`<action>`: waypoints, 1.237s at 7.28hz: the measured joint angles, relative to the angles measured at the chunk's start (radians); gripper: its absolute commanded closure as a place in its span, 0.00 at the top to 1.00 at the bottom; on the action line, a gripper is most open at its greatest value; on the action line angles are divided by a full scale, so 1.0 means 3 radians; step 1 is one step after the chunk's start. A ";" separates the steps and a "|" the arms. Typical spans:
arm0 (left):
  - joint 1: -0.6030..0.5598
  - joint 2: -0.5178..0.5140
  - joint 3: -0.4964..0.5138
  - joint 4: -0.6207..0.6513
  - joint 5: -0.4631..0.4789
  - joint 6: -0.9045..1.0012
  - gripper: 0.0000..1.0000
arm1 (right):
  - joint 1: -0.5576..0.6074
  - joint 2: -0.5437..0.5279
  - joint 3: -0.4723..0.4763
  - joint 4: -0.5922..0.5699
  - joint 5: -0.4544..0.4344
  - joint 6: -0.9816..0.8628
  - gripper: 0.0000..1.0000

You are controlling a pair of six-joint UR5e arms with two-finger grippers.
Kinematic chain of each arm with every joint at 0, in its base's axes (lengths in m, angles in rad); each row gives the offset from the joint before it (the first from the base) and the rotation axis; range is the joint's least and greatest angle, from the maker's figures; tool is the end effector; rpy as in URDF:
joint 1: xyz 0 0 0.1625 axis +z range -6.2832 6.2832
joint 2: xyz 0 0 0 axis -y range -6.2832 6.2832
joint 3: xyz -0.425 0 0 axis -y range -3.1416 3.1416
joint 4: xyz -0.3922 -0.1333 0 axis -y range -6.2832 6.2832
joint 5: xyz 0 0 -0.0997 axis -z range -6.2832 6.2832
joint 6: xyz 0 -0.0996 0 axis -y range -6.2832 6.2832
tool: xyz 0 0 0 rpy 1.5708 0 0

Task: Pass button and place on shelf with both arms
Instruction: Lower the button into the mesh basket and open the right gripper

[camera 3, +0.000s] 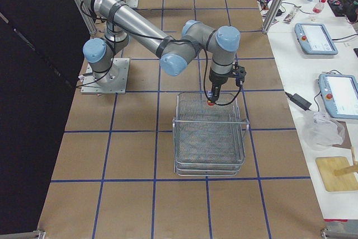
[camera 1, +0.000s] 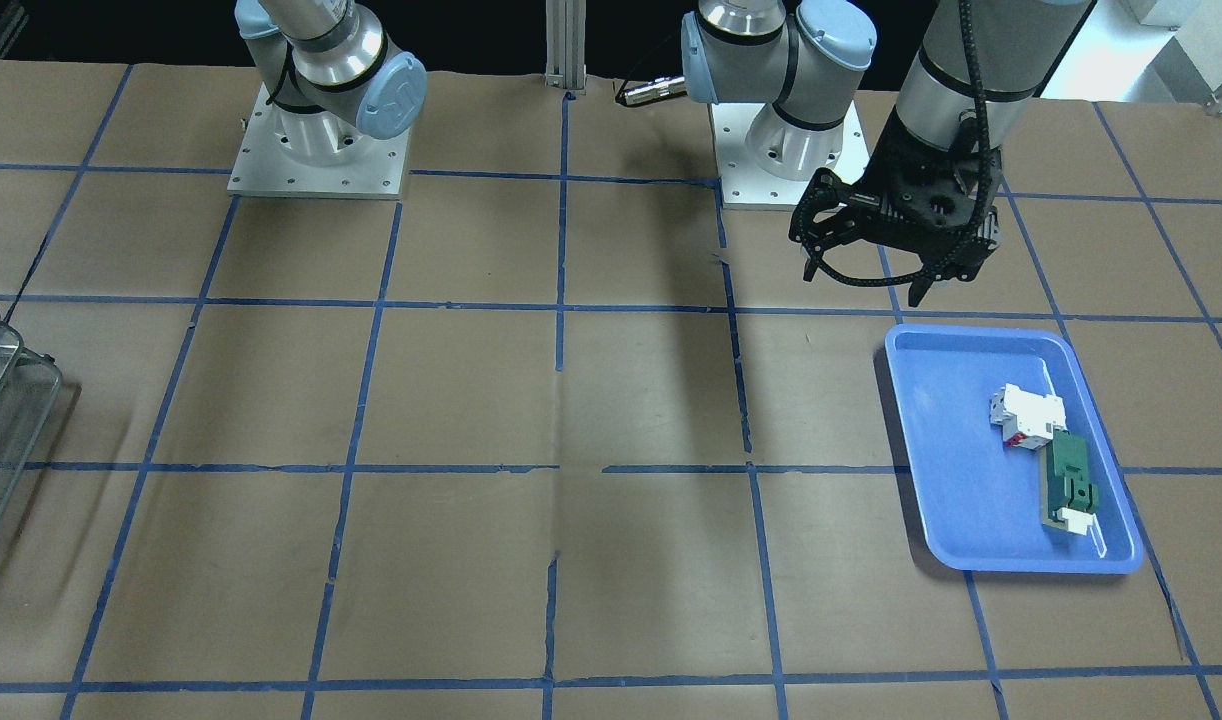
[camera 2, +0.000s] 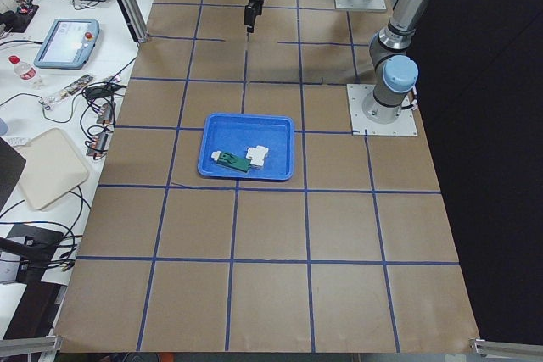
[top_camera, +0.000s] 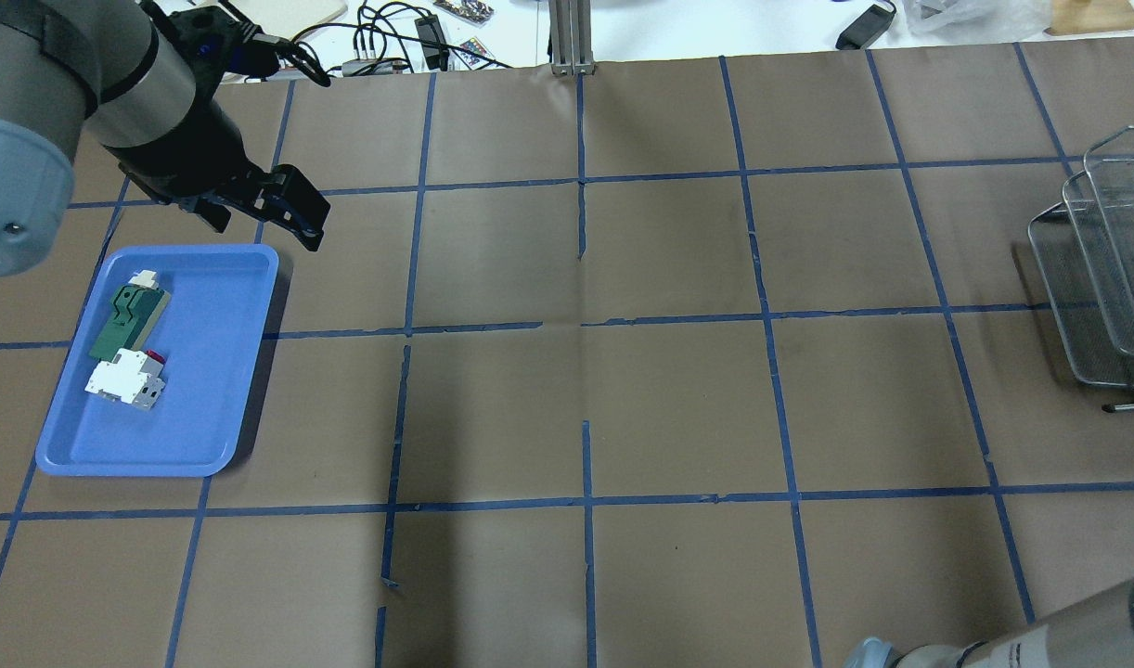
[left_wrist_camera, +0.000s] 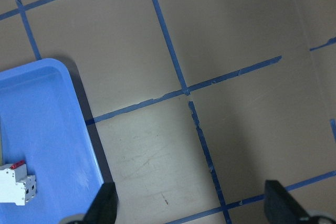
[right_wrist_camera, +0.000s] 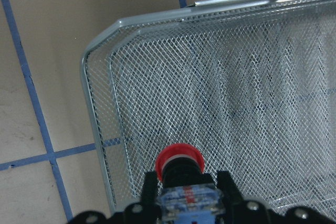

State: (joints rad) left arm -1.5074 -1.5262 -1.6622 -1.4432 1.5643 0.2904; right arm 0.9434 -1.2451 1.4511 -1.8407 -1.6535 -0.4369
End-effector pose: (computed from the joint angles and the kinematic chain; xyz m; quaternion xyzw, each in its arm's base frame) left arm -0.1033 -0.4878 0.4775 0.1133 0.9927 -0.0403 0.0039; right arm -0.2661 -0.5800 0.3922 -0.0963 -0.9940 0.0065 0.0518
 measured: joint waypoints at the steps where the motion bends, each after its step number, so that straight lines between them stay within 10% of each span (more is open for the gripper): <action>1: 0.0009 0.0022 -0.0003 -0.0010 0.0002 -0.0110 1.00 | 0.0000 0.0005 0.0001 0.0002 -0.0001 0.0005 0.55; 4: 0.0009 0.0021 0.0004 -0.0008 -0.0018 -0.0366 1.00 | -0.0015 0.0026 0.0009 0.0027 -0.0012 0.0008 0.62; 6: -0.0006 -0.0018 0.0021 -0.0003 -0.0035 -0.0750 1.00 | -0.0063 0.0036 0.0009 0.0050 -0.0019 0.0001 1.00; 9: -0.0025 -0.0040 0.0021 0.0004 -0.0040 -0.1031 1.00 | -0.0066 -0.0052 -0.0035 0.0194 -0.0016 -0.0014 1.00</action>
State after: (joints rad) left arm -1.5149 -1.5381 -1.6560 -1.4420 1.5522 -0.0187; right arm 0.9235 -1.2607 1.4406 -1.7826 -1.6584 -0.4412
